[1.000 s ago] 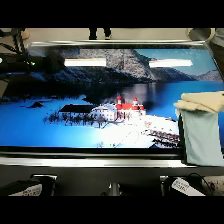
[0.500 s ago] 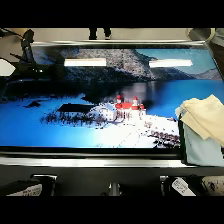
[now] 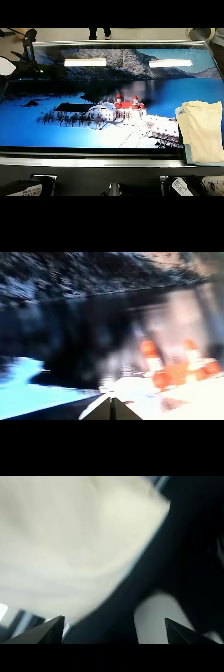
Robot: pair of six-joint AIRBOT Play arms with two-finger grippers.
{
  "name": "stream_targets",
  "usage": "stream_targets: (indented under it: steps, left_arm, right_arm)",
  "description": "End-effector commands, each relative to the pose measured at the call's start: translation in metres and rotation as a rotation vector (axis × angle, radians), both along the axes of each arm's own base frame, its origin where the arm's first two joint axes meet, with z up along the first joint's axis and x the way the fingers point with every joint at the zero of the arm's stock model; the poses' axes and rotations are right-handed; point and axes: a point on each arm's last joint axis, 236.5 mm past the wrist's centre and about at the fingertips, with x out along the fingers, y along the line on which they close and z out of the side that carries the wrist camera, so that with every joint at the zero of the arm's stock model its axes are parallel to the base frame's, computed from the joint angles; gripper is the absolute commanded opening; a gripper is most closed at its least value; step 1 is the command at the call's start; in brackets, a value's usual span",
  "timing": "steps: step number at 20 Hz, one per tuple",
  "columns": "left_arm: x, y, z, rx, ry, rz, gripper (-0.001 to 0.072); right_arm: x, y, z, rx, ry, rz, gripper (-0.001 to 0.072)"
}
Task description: Fold the shirts.
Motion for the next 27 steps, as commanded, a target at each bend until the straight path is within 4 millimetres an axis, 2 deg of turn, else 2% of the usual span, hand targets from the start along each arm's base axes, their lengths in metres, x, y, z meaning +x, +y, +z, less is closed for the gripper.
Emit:
stream_targets:
  steps: [1, 2, 3, 4, 5, 6, 7, 8, 9, 10, 11, 13, 27]
  left_arm:
    - [0.016, 0.065, 0.016, 0.293, -0.060, 0.181, 0.0020]
    - [0.022, 0.086, 0.022, 0.383, -0.082, 0.266, 0.0021]
    - [0.023, 0.099, 0.018, 0.448, -0.076, 0.307, 0.0021]
    - [0.018, 0.104, 0.001, 0.491, -0.009, 0.316, 0.0023]
    - [0.007, 0.106, -0.024, 0.515, 0.097, 0.308, 0.0059]
    - [-0.011, 0.108, -0.054, 0.540, 0.232, 0.297, 0.0336]
    - [-0.030, 0.112, -0.082, 0.561, 0.360, 0.307, 0.0673]
    - [-0.053, 0.116, -0.107, 0.585, 0.473, 0.306, 0.0720]
    - [-0.068, 0.114, -0.122, 0.577, 0.515, 0.303, 0.0720]
    - [-0.075, 0.107, -0.127, 0.544, 0.500, 0.300, 0.0720]
    - [-0.076, 0.096, -0.127, 0.502, 0.454, 0.284, 0.0720]
    - [-0.075, 0.090, -0.125, 0.470, 0.416, 0.288, 0.0720]
    - [-0.075, 0.091, -0.126, 0.473, 0.416, 0.289, 0.0720]
  right_arm:
    - [0.115, -0.040, 0.101, -0.308, -0.415, 0.162, 0.0683]
    - [0.156, -0.025, 0.134, -0.362, -0.531, 0.251, 0.0682]
    - [0.194, 0.004, 0.156, -0.390, -0.613, 0.361, 0.0682]
    - [0.223, 0.041, 0.162, -0.376, -0.662, 0.460, 0.0682]
    - [0.246, 0.085, 0.152, -0.317, -0.673, 0.539, 0.0659]
    - [0.258, 0.123, 0.130, -0.243, -0.631, 0.593, 0.0610]
    - [0.261, 0.157, 0.100, -0.156, -0.546, 0.639, 0.0607]
    - [0.253, 0.189, 0.063, -0.042, -0.420, 0.690, 0.0609]
    - [0.241, 0.213, 0.034, 0.063, -0.301, 0.737, 0.0636]
    - [0.228, 0.231, 0.011, 0.160, -0.201, 0.769, 0.0673]
    - [0.226, 0.239, -0.003, 0.202, -0.154, 0.769, 0.0674]
    - [0.232, 0.238, -0.014, 0.204, -0.146, 0.758, 0.0673]
    - [0.230, 0.236, -0.014, 0.200, -0.136, 0.757, 0.0667]
